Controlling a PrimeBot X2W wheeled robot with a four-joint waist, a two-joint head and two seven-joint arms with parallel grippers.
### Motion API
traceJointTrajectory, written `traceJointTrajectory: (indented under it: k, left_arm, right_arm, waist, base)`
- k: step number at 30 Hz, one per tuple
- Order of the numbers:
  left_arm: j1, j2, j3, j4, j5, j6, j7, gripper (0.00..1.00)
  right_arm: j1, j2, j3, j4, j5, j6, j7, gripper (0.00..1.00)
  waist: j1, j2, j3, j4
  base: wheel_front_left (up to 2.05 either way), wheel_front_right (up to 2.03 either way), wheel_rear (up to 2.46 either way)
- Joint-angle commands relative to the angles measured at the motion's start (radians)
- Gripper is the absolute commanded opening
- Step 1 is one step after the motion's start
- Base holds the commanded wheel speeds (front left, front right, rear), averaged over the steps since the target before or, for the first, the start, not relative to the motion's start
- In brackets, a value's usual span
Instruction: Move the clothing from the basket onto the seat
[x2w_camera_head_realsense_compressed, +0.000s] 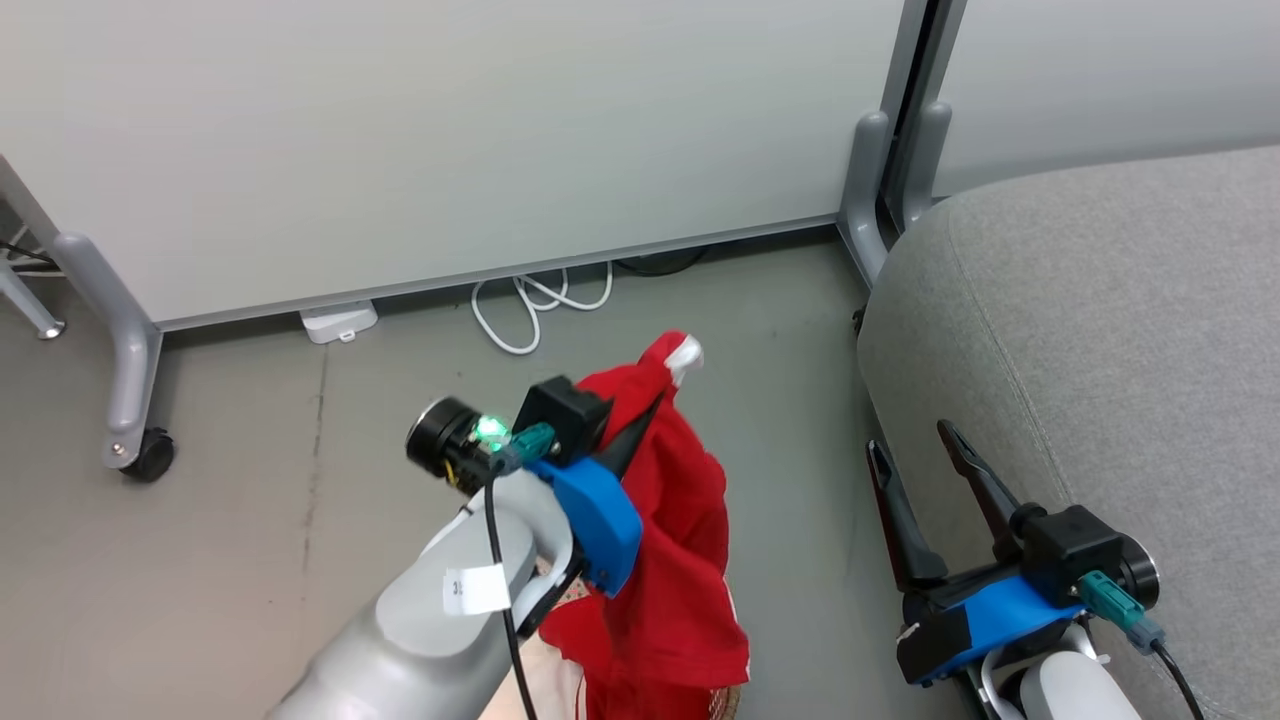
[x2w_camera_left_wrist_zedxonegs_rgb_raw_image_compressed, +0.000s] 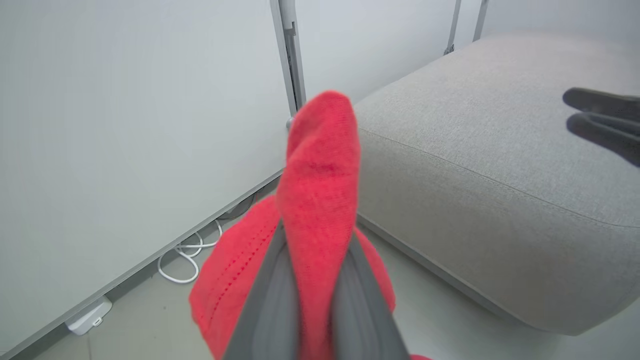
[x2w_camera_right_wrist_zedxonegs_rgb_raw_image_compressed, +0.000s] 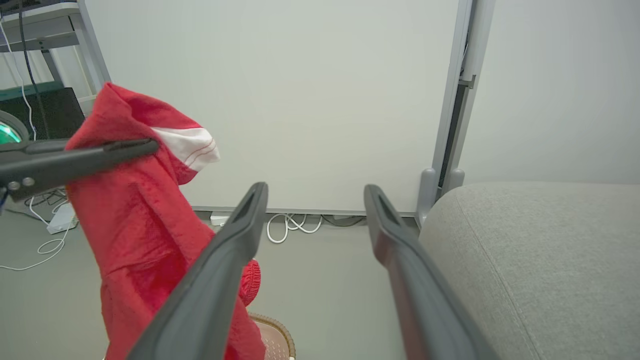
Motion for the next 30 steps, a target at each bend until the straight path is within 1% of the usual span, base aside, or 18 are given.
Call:
traceJointTrajectory:
  k: [1, 15, 21, 30]
  left_arm:
    - [-0.022, -0.001, -0.004, -0.008, -0.005, 0.000, 0.002, 0.00]
    - [-0.157, -0.034, -0.074, -0.036, -0.085, -0.001, 0.046, 0.00]
    - [-0.186, -0.039, -0.094, -0.040, -0.136, -0.001, 0.063, 0.00]
    - [-0.204, -0.039, -0.133, -0.047, -0.181, 0.010, 0.049, 0.00]
  right_arm:
    - [0.010, -0.002, 0.003, -0.002, -0.008, 0.000, 0.001, 1.00]
    - [0.022, -0.002, 0.031, -0.011, -0.007, 0.000, 0.021, 1.00]
    - [0.027, -0.002, 0.038, -0.018, -0.019, 0.000, 0.033, 1.00]
    - [0.020, -0.002, 0.076, -0.018, -0.025, 0.000, 0.057, 1.00]
  waist:
    - [0.0003, -0.0001, -0.007, 0.004]
    - [0.0003, -0.0001, -0.041, -0.009]
    - [0.0003, -0.0001, -0.055, -0.012]
    - [0.0003, -0.0001, -0.057, -0.026]
  base:
    - [0.00, 0.00, 0.00]
    - [0.00, 0.00, 0.00]
    - [0.00, 0.00, 0.00]
    - [0.00, 0.00, 0.00]
